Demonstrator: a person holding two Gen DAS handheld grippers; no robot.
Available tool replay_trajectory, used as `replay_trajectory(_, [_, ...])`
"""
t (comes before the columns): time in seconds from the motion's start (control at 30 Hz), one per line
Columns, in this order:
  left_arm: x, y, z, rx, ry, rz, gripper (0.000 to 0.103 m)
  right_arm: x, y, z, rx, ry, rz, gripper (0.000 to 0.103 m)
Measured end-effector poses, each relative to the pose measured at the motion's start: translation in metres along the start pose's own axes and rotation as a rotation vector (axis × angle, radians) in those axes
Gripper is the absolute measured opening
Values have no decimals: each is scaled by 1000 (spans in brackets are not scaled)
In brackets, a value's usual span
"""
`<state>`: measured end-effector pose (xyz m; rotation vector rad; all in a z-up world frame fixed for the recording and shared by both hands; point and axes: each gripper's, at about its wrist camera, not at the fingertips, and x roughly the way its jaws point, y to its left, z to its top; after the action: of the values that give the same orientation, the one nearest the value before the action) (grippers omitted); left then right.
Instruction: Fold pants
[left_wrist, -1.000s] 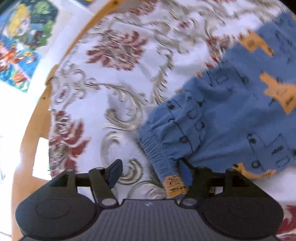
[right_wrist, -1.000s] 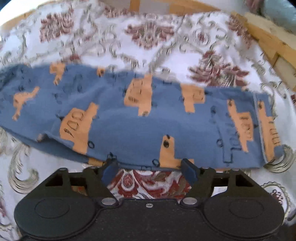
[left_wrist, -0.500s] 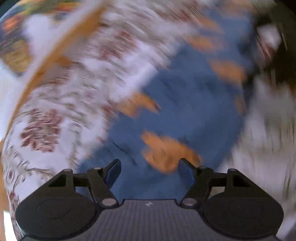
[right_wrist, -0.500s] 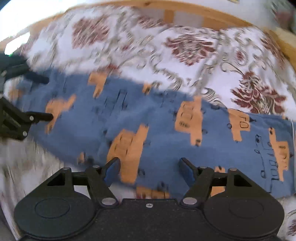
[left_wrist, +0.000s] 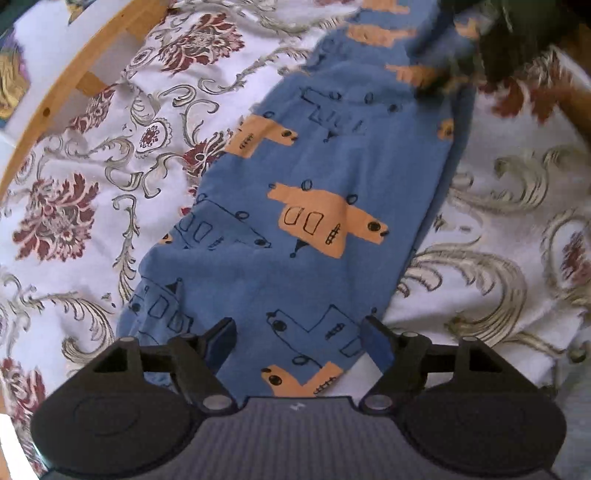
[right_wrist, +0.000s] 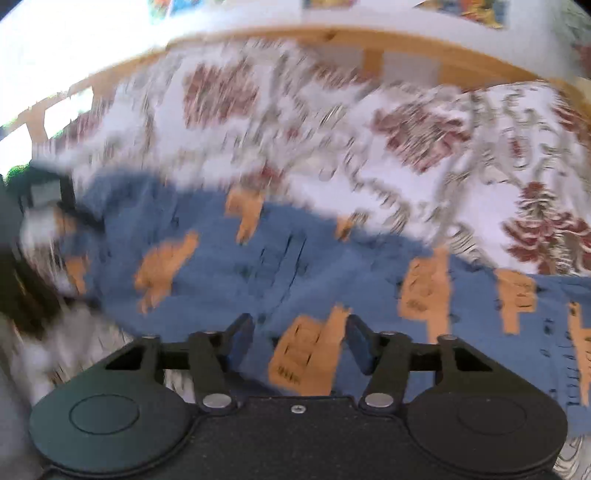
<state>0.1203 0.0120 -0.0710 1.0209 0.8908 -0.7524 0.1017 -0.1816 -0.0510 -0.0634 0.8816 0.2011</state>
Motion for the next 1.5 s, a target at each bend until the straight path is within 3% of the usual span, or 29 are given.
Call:
replay_trajectory(0.13, [-21, 26, 9, -114, -116, -44, 90, 5, 18, -29, -156, 72, -4, 56])
replay_trajectory(0.23, [-26, 51, 22, -192, -197, -52, 96, -5, 18, -27, -205, 130, 25, 54])
replay_trajectory(0.33, [-13, 74, 39, -251, -246, -7, 99, -17, -4, 0, -103, 91, 65, 53])
replay_trajectory(0.43, [17, 91, 55, -268, -278, 47, 99, -8, -21, 35, -85, -6, 64, 53])
replay_trajectory(0.53, [46, 99, 58, -283, -265, 59, 89, 19, -28, 61, -151, -67, 80, 54])
replay_trajectory(0.7, [53, 88, 44, -242, -325, -36, 71, 51, -20, 82, -331, -92, 104, 53])
replay_trajectory(0.77, [52, 81, 44, -207, -333, -37, 42, 58, -13, 84, -380, -92, 103, 52])
replay_trajectory(0.83, [50, 74, 46, -172, -342, -19, 31, 69, -8, 88, -411, -71, 100, 51])
replay_trajectory(0.9, [45, 70, 44, -157, -367, -25, 21, 78, -4, 86, -440, -41, 95, 28])
replay_trajectory(0.97, [43, 69, 43, -153, -377, -53, 16, 80, 0, 79, -468, -34, 68, 13])
replay_trajectory(1.0, [41, 68, 41, -144, -380, -64, 16, 78, 1, 76, -474, -50, 56, 5])
replay_trajectory(1.07, [40, 66, 38, -125, -375, -70, 15, 73, 1, 69, -468, -67, 53, 2])
replay_trajectory(1.27, [31, 73, 28, -114, -374, -192, 17, 52, 16, 49, -512, -117, 31, 1])
replay_trajectory(1.3, [26, 78, 24, -135, -388, -238, 19, 49, 19, 45, -519, -118, 33, 1])
replay_trajectory(1.37, [18, 89, 19, -193, -415, -311, 39, 42, 27, 32, -542, -116, 25, 1])
replay_trajectory(1.5, [15, 106, 26, -351, -445, -321, 45, 38, 42, 7, -582, -121, -2, 1])
